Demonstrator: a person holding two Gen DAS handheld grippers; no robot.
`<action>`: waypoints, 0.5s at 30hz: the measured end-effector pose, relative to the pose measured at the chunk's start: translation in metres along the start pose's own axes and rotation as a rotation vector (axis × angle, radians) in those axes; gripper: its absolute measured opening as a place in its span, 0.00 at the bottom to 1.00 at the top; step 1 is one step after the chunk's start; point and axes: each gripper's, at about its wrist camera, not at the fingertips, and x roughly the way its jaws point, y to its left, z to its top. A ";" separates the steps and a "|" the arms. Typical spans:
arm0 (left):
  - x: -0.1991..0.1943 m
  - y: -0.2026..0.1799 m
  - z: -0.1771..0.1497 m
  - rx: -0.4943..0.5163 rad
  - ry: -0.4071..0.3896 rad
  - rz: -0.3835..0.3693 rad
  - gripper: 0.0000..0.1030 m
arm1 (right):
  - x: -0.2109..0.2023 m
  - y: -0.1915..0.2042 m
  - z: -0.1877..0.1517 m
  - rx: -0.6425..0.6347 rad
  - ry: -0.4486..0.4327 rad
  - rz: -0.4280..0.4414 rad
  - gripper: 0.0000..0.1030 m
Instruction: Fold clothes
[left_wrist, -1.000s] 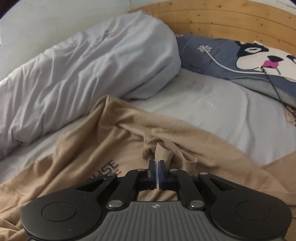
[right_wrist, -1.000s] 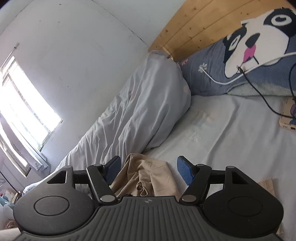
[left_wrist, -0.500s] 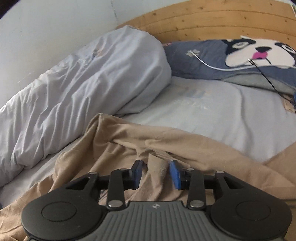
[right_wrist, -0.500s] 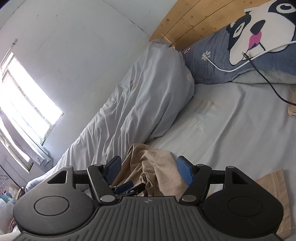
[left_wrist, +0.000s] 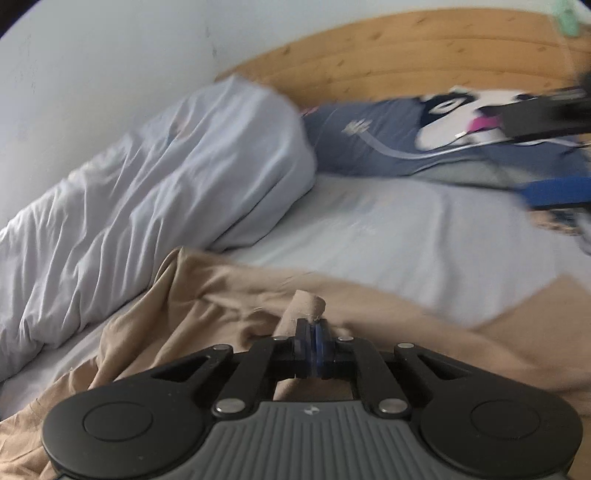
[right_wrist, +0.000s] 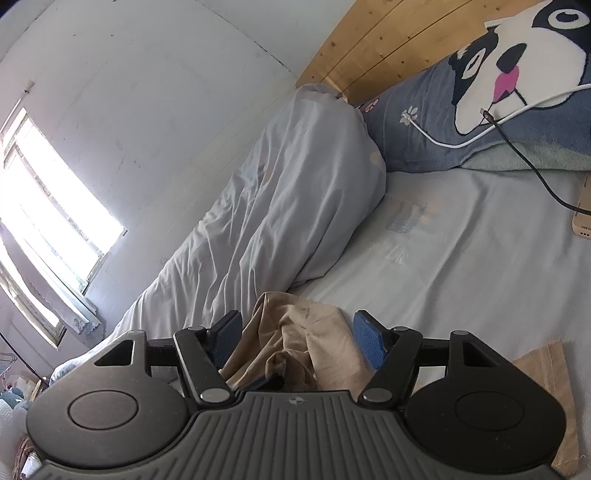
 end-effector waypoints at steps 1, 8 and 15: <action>-0.010 -0.008 -0.003 0.013 -0.003 -0.011 0.01 | 0.000 0.000 0.000 -0.003 -0.001 0.001 0.68; -0.055 -0.048 -0.035 0.063 0.083 -0.115 0.13 | 0.001 0.000 0.000 -0.007 -0.001 0.000 0.68; -0.085 -0.044 -0.048 -0.042 0.106 -0.140 0.32 | 0.009 0.001 -0.003 -0.021 0.030 -0.004 0.68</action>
